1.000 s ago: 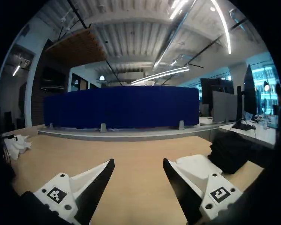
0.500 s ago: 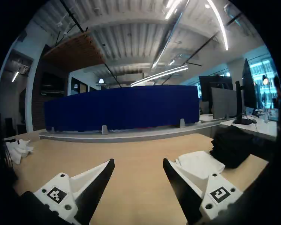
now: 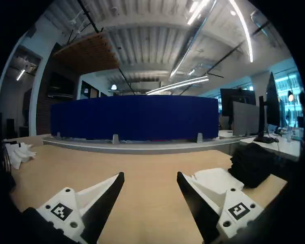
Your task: Fold towel
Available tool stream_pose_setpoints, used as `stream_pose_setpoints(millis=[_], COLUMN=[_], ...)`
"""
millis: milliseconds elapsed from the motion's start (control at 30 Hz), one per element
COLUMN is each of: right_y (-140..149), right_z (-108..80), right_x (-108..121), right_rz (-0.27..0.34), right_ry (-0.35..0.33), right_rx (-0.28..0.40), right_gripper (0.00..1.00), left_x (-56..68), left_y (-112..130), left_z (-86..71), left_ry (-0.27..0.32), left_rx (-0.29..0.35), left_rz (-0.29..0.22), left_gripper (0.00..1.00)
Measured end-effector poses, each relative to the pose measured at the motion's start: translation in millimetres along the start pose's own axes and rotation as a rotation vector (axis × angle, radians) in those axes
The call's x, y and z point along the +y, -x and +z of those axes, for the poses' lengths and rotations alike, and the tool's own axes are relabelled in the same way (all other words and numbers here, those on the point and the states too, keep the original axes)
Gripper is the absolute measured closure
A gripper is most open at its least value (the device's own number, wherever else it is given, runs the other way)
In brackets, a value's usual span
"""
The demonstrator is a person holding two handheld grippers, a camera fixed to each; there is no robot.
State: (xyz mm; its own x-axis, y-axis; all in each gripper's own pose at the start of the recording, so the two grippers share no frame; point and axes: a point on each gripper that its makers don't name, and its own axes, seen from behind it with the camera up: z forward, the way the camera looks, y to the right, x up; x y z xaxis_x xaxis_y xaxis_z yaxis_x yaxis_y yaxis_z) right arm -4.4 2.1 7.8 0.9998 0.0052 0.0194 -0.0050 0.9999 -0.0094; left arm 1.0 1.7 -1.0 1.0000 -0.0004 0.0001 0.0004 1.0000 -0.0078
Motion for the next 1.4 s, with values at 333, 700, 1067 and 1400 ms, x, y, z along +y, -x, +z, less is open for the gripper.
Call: stream_pose_setpoints(millis=[333,700,1067,1400], right_y=[-3.5,-3.6,-3.4,-3.4], right_z=[-2.5,-3.0,-2.8,-3.5], right_x=[3.1,3.7,3.8,3.3], right_rz=[-0.006,-0.006,-0.006,-0.006], right_ry=[0.009,0.008,0.008,0.008], right_rx=[0.019,0.019,0.019,0.019], right_gripper=[0.0,0.0,0.0,0.0], left_x=[-0.7,-0.6,-0.2,-0.7], left_y=[0.3,0.6,0.5,0.3], left_z=[0.1,0.4,0.2,0.9], left_ry=[0.0,0.0,0.0,0.0], left_rx=[0.0,0.0,0.0,0.0], left_rz=[0.0,0.0,0.0,0.0], left_gripper=[0.06,0.06,0.06,0.06])
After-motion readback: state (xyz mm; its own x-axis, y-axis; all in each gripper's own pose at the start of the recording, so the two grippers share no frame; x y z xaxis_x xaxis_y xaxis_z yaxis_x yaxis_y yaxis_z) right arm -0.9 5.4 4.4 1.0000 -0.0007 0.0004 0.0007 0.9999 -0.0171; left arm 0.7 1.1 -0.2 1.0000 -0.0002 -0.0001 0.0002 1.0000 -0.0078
